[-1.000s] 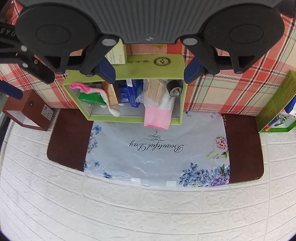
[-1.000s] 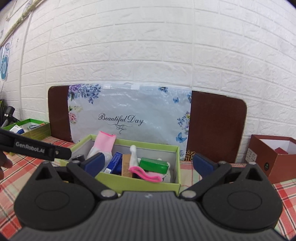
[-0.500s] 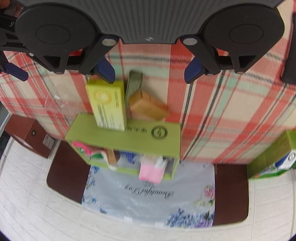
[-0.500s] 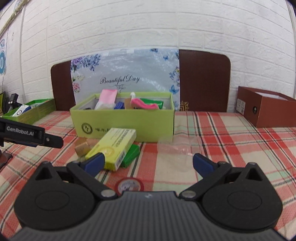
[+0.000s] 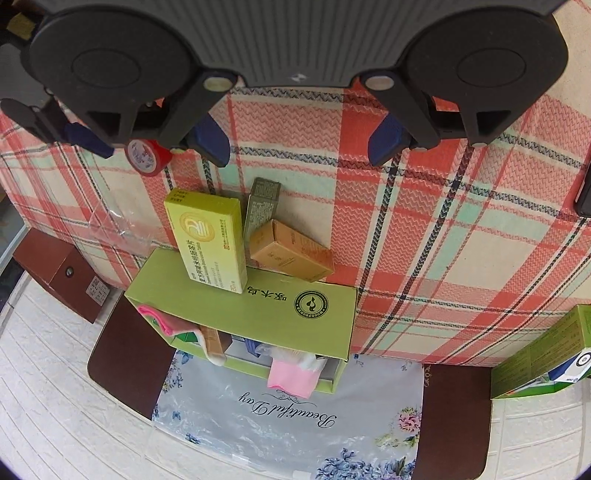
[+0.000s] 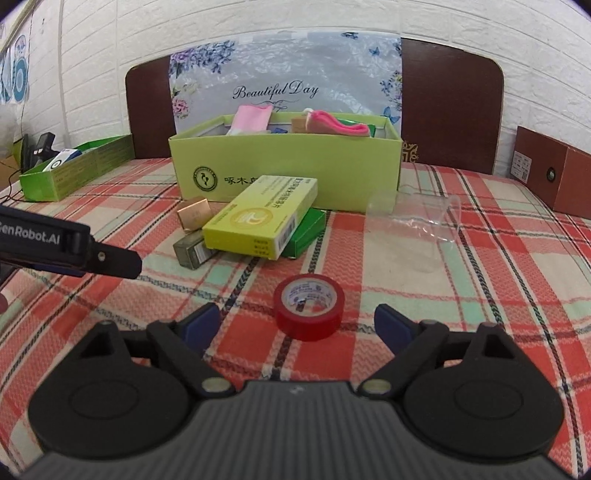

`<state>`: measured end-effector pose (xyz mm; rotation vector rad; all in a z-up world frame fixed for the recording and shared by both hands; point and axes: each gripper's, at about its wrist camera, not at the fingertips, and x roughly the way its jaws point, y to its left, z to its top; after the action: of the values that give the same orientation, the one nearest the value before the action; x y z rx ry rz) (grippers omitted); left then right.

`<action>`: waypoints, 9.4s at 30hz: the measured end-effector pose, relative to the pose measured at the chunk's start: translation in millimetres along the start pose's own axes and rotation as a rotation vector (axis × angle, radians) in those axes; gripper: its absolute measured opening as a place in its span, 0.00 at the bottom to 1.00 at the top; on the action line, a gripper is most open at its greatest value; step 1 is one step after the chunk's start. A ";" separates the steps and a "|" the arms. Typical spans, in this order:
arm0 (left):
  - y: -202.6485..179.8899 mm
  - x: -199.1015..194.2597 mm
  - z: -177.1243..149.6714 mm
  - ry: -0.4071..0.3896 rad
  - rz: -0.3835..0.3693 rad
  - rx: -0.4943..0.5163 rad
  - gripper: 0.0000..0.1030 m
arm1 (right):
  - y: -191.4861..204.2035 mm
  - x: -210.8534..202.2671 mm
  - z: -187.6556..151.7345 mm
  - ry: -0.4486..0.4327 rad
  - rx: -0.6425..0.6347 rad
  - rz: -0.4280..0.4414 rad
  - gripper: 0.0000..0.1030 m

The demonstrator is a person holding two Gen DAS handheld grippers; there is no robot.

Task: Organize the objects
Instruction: 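Withdraw both grippers from the green box back to the pile, then grasp the tan cosmetic box with left gripper while right grasps the red tape roll, then lift tan box and red tape and carry both toward the lime-green box, then lower tan box and red tape into the lime-green box and open both grippers, then withdraw both grippers from the green box back to the loose items, then grasp the grey-green block with left gripper while right grasps the yellow medicine box, then carry block and yellow box into the lime-green box and open both grippers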

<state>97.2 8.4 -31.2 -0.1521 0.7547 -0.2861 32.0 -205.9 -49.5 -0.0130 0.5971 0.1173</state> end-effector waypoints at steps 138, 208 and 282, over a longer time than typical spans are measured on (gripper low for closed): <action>-3.6 67.1 172.5 -0.220 0.014 0.040 0.82 | -4.1 126.4 163.1 -0.273 -0.219 -0.006 1.00; 15.1 12.1 17.5 -0.013 -0.100 -0.070 0.81 | 16.2 24.8 25.4 -0.022 0.033 0.035 0.67; -36.1 -19.4 98.7 -0.161 -0.092 0.142 0.23 | -16.7 -21.9 110.2 -0.125 0.038 0.096 0.64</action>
<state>145.0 -16.6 61.1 -0.0745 0.5662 -0.4088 77.6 -219.7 53.6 0.0597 0.4751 0.1985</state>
